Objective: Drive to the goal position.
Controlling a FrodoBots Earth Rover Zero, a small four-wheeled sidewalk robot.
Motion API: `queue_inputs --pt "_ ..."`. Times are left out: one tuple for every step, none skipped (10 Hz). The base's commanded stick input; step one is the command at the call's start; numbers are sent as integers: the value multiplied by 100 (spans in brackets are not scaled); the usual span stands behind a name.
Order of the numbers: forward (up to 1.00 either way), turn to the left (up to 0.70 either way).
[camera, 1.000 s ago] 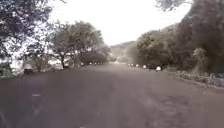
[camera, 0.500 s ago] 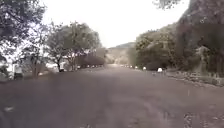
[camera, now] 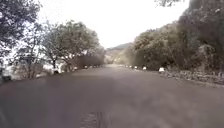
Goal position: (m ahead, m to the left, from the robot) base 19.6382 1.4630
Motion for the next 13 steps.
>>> queue_inputs --pt "100 0" --pt "100 0" --pt "100 0" --pt "100 0" --pt "100 0" --pt "100 0" --pt "100 0" --pt "100 0" --pt "100 0" --pt "100 0" --pt "100 0" --pt "100 0" --pt "100 0"
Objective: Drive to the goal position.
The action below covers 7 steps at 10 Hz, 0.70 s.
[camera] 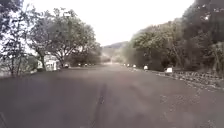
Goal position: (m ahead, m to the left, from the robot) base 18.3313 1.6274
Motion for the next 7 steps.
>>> queue_inputs --pt "100 0" --pt "100 0" --pt "100 0" --pt "100 0" --pt "100 0" --pt "100 0" --pt "100 0"
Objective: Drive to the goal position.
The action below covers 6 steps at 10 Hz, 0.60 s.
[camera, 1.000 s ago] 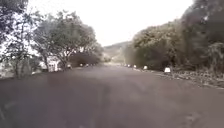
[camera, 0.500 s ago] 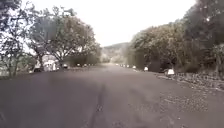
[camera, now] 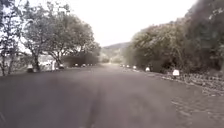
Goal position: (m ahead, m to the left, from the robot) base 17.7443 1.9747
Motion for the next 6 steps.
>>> queue_inputs --pt "100 0" --pt "100 0" --pt "100 0" --pt "100 0" --pt "100 0" --pt "100 0"
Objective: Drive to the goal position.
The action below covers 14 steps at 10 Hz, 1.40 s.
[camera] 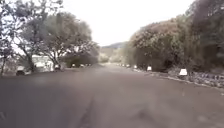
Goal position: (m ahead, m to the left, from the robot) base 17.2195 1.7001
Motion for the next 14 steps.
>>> queue_inputs --pt "100 2" --pt "100 3" --pt "100 4" --pt "100 4" --pt "100 5" --pt "100 26" --pt "100 19" --pt "100 0" --pt "100 0" --pt "100 0" --pt "100 0" --pt "100 0" --pt "100 0" --pt "100 0"
